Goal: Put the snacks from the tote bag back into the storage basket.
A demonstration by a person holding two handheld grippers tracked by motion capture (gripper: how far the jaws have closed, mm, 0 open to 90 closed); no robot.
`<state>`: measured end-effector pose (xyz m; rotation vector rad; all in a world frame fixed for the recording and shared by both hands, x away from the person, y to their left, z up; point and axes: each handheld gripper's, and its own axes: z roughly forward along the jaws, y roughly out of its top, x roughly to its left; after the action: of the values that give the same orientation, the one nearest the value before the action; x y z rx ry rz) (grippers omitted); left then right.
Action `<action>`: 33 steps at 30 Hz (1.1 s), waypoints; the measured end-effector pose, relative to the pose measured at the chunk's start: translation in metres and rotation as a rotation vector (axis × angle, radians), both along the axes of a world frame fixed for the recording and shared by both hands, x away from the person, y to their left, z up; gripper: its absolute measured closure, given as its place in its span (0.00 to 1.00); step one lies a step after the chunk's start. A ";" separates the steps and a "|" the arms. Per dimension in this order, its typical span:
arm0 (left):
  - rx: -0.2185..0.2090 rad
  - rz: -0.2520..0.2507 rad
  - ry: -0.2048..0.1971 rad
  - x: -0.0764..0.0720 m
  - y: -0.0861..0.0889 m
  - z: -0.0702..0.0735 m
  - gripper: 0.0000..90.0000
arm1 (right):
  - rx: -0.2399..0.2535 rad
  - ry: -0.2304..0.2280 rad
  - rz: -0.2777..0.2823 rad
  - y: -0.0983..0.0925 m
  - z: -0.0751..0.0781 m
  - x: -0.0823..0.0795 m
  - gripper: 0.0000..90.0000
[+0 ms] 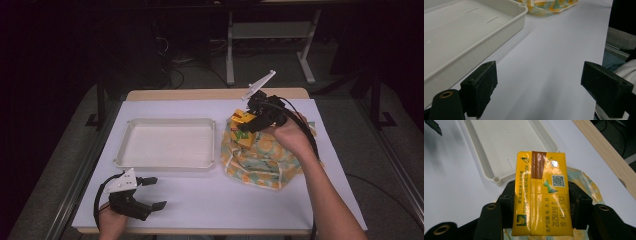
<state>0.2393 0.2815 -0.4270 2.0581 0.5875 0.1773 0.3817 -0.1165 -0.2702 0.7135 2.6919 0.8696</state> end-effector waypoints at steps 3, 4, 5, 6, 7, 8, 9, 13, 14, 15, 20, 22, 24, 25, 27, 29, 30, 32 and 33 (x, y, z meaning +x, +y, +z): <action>-0.003 0.002 0.003 0.000 0.000 0.000 0.15 | -0.002 -0.002 0.009 0.002 0.000 0.000 0.55; -0.004 0.003 0.004 0.000 0.000 0.000 0.15 | -0.003 0.000 0.013 0.003 0.001 0.000 0.55; -0.004 0.003 0.004 0.000 0.001 0.000 0.15 | -0.003 0.000 0.015 0.004 0.001 0.000 0.55; -0.003 0.002 0.004 0.000 0.001 0.000 0.15 | -0.003 0.002 0.021 0.005 0.001 -0.001 0.55; -0.004 0.002 0.004 0.000 0.001 0.000 0.15 | -0.002 -0.001 0.026 0.007 0.002 -0.001 0.55; -0.004 0.002 0.004 0.000 0.001 0.000 0.15 | 0.000 -0.001 0.029 0.008 0.002 -0.001 0.55; -0.003 0.002 0.004 0.000 0.001 0.000 0.15 | -0.003 -0.005 0.034 0.009 0.003 -0.001 0.55; -0.004 0.004 0.004 0.000 0.001 0.000 0.15 | 0.014 -0.019 0.043 0.012 0.005 -0.002 0.55; -0.006 0.007 0.006 0.000 0.001 0.000 0.15 | 0.017 -0.013 0.045 0.013 0.006 -0.003 0.55; -0.005 0.006 0.005 0.000 0.001 0.000 0.15 | 0.017 -0.018 0.053 0.015 0.006 -0.003 0.55; -0.004 0.003 0.001 0.000 0.001 0.000 0.15 | 0.020 -0.013 0.075 0.020 0.005 -0.002 0.55; -0.007 0.006 0.004 0.000 0.001 0.000 0.15 | 0.023 -0.012 0.085 0.023 0.005 -0.001 0.55; -0.007 0.005 0.003 0.000 0.001 0.000 0.15 | 0.021 -0.018 0.097 0.025 0.005 -0.001 0.55; -0.007 0.006 0.003 0.000 0.002 0.000 0.15 | 0.025 -0.016 0.099 0.026 0.005 -0.001 0.55; -0.008 0.004 0.003 0.000 0.002 0.000 0.15 | 0.026 -0.016 0.109 0.027 0.006 -0.001 0.55; -0.005 0.003 0.006 0.000 0.002 0.000 0.15 | 0.031 -0.012 0.113 0.028 0.006 -0.001 0.55; -0.008 0.004 0.007 0.000 0.002 0.000 0.15 | 0.032 -0.013 0.116 0.029 0.007 -0.001 0.55; -0.005 0.001 -0.003 0.001 0.002 0.000 0.15 | 0.034 -0.016 0.126 0.030 0.007 -0.001 0.55; -0.006 0.003 -0.001 0.001 0.002 0.000 0.15 | 0.034 -0.014 0.130 0.031 0.007 -0.001 0.55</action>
<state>0.2399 0.2838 -0.4267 2.0517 0.5892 0.1785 0.3808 -0.0853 -0.2632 0.5418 2.7425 0.9491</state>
